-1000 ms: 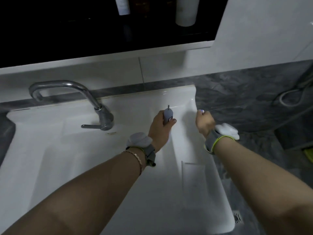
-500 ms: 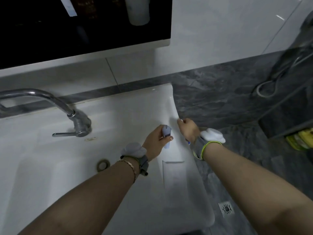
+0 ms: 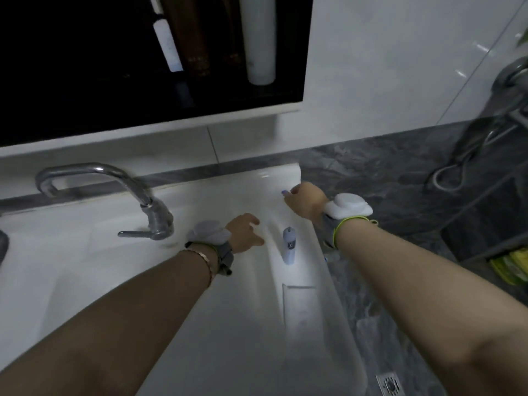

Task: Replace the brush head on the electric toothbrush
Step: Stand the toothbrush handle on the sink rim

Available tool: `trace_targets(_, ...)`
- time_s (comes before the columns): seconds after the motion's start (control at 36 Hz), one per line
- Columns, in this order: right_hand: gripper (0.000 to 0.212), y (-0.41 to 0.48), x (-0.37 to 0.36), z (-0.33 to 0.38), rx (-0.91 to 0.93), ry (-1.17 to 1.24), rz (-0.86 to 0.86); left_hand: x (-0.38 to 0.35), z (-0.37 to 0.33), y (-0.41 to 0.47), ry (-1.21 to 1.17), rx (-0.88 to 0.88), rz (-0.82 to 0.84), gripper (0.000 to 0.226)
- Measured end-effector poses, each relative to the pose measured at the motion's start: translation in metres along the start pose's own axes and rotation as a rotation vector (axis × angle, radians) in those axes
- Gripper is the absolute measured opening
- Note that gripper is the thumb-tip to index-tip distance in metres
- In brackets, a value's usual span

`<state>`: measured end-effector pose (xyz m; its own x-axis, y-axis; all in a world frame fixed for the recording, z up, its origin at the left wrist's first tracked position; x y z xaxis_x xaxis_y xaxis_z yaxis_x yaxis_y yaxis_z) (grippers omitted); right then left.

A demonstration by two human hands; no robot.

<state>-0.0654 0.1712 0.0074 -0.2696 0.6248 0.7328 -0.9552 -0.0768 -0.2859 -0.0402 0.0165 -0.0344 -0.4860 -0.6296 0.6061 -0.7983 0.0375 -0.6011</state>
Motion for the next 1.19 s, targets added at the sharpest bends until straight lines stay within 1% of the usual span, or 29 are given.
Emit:
trace_targets(0.06, 0.039, 0.0, 0.009, 0.029, 0.075, -0.033, 0.024, 0.025, -0.003, -0.003, 0.105, 0.051, -0.048, 0.042)
trace_targets(0.08, 0.036, -0.004, 0.012, 0.04, 0.102, -0.052, 0.052, 0.032, -0.004, -0.004, 0.125, 0.074, -0.03, 0.036)
trace_targets(0.14, 0.039, -0.012, 0.021, 0.079, 0.207, -0.134, 0.074, 0.064, -0.005, -0.02, 0.116, 0.09, -0.036, 0.014)
trace_targets(0.17, 0.036, -0.013, 0.024, 0.097, 0.276, -0.165, 0.078, 0.08, -0.005, -0.031, 0.126, 0.102, -0.04, 0.009)
trace_targets(0.19, 0.03, -0.014, 0.026, 0.103, 0.322, -0.18, 0.077, 0.083, -0.005, -0.031, 0.142, 0.115, -0.037, 0.015)
trace_targets(0.22, 0.026, -0.018, 0.03, 0.121, 0.389, -0.202, 0.052, 0.098, -0.004, -0.038, 0.146, 0.118, -0.072, 0.015)
trace_targets(0.31, 0.028, -0.025, 0.036, 0.166, 0.59, -0.245, -0.007, 0.133, 0.003, -0.053, 0.135, 0.138, -0.143, 0.008)
trace_targets(0.36, 0.019, -0.029, 0.042, 0.199, 0.722, -0.224, -0.076, 0.159, 0.009, -0.063, 0.109, 0.139, -0.18, 0.01)
trace_targets(0.42, 0.021, -0.029, 0.049, 0.225, 0.796, -0.213, -0.162, 0.177, 0.014, -0.066, 0.052, 0.118, -0.201, 0.014)
trace_targets(0.47, 0.022, -0.022, 0.054, 0.245, 0.805, -0.195, -0.263, 0.193, 0.018, -0.073, 0.02, 0.116, -0.24, 0.018)
trace_targets(0.56, 0.022, -0.008, 0.053, 0.263, 0.754, -0.174, -0.338, 0.205, 0.02, -0.079, 0.048, 0.076, -0.253, 0.025)
trace_targets(0.67, 0.028, 0.017, 0.039, 0.274, 0.665, -0.25, -0.29, 0.214, 0.023, -0.081, 0.037, 0.043, -0.27, 0.028)
trace_targets(0.72, 0.029, 0.023, 0.031, 0.274, 0.623, -0.28, -0.235, 0.21, 0.025, -0.078, 0.045, 0.047, -0.248, 0.03)
trace_targets(0.78, 0.031, 0.025, 0.025, 0.272, 0.61, -0.276, -0.235, 0.203, 0.028, -0.077, 0.022, 0.066, -0.224, 0.028)
trace_targets(0.83, 0.035, 0.025, 0.02, 0.272, 0.615, -0.266, -0.277, 0.197, 0.034, -0.072, -0.015, 0.06, -0.193, 0.025)
trace_targets(0.92, 0.04, 0.016, 0.021, 0.27, 0.647, -0.32, -0.334, 0.192, 0.038, -0.071, -0.032, 0.063, -0.163, 0.019)
trace_targets(1.0, 0.034, -0.003, 0.022, 0.269, 0.724, -0.279, -0.409, 0.19, 0.041, -0.068, -0.07, 0.038, -0.155, 0.033)
trace_targets(1.03, 0.032, -0.011, 0.017, 0.259, 0.742, -0.266, -0.423, 0.18, 0.043, -0.064, -0.063, 0.041, -0.132, 0.034)
trace_targets(1.06, 0.031, -0.017, 0.014, 0.259, 0.772, -0.243, -0.423, 0.181, 0.045, -0.064, -0.063, 0.052, -0.141, 0.032)
trace_targets(1.11, 0.029, -0.028, 0.001, 0.237, 0.744, -0.222, -0.343, 0.16, 0.049, -0.057, -0.044, 0.106, -0.127, 0.027)
trace_targets(1.14, 0.029, -0.028, -0.001, 0.238, 0.729, -0.214, -0.307, 0.164, 0.051, -0.054, -0.069, 0.118, -0.159, 0.028)
trace_targets(1.17, 0.03, -0.034, -0.011, 0.217, 0.669, -0.206, -0.283, 0.145, 0.054, -0.054, -0.051, 0.141, -0.122, 0.029)
trace_targets(1.19, 0.03, -0.034, -0.014, 0.217, 0.625, -0.195, -0.271, 0.147, 0.055, -0.051, -0.048, 0.137, -0.142, 0.03)
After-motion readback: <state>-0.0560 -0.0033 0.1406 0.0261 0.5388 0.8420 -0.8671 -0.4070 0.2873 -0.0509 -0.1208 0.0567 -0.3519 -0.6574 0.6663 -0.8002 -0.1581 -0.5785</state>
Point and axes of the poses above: each hand's wrist, its own y-axis towards the middle knuckle, its own x-axis out of the back of the hand, z = x × y, the point moved 2 cm from there along y, towards the middle knuckle, and after that the axes turned 10 degrees about x, right-handed, at the moved point
